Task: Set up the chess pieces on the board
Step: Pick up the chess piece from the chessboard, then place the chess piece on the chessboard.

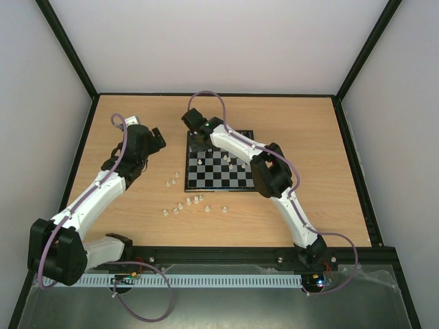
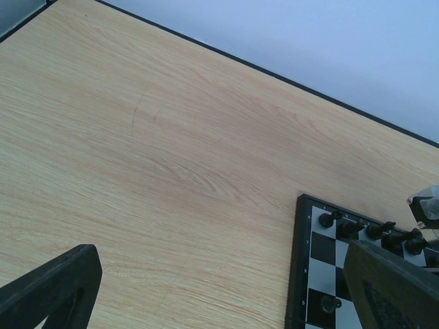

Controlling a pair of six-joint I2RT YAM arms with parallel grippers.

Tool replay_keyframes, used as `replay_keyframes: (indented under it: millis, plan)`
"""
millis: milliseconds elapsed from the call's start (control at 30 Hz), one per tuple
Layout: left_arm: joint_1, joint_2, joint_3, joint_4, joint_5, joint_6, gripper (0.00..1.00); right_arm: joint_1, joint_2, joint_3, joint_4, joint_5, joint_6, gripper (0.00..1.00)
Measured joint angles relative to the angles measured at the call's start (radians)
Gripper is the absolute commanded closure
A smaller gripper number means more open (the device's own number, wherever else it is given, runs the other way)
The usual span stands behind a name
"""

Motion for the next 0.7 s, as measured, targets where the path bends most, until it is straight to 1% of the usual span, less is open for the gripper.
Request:
replay_keyframes:
  millis: [700]
  plan:
    - [0.001, 0.000, 0.000, 0.002, -0.002, 0.000, 0.00, -0.043, 0.058, 0.071, 0.005, 0.009, 0.000, 0.92]
